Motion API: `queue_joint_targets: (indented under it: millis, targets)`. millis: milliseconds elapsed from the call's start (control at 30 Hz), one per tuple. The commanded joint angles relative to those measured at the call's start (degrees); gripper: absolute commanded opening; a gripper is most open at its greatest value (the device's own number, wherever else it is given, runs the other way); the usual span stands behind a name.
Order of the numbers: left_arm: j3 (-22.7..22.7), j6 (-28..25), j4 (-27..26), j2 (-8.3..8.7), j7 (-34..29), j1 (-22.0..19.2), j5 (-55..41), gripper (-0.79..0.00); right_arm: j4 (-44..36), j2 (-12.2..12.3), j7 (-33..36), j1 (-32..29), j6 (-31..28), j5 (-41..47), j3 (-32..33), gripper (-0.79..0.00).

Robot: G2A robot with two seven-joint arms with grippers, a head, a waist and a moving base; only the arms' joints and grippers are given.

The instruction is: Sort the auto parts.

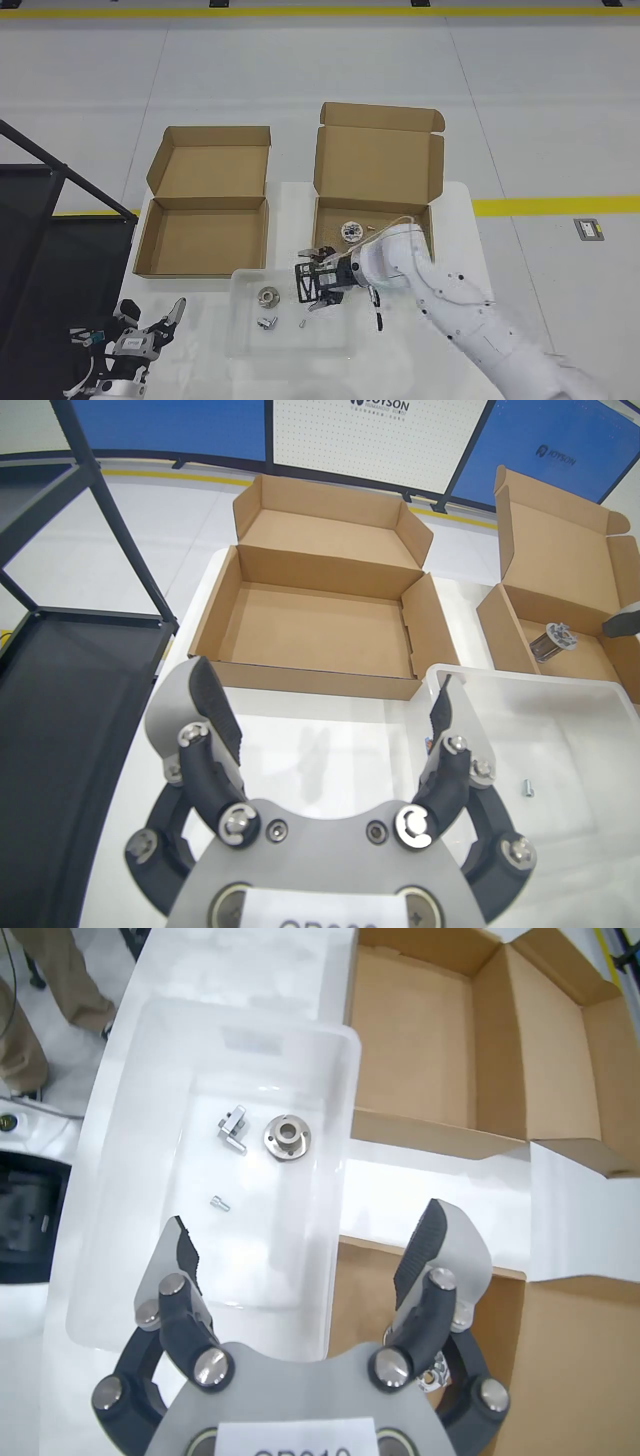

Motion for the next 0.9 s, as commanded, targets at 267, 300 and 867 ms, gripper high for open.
queue_joint_targets:
  millis: [267,300,867]
  targets:
    - [0.0,0.0,0.0,0.0,0.0,0.0,0.0,0.0,8.96,-7.86,9.67,11.49,0.03,6.72,-21.13,0.0]
    - [0.0,0.0,0.0,0.0,0.0,0.0,0.0,0.0,10.48,-8.67,10.15,12.51,0.03,7.81,-22.88,0.0]
    - [0.0,0.0,0.0,0.0,0.0,0.0,0.0,0.0,8.36,-9.71,10.69,10.55,0.03,-1.49,-26.3,-0.089]
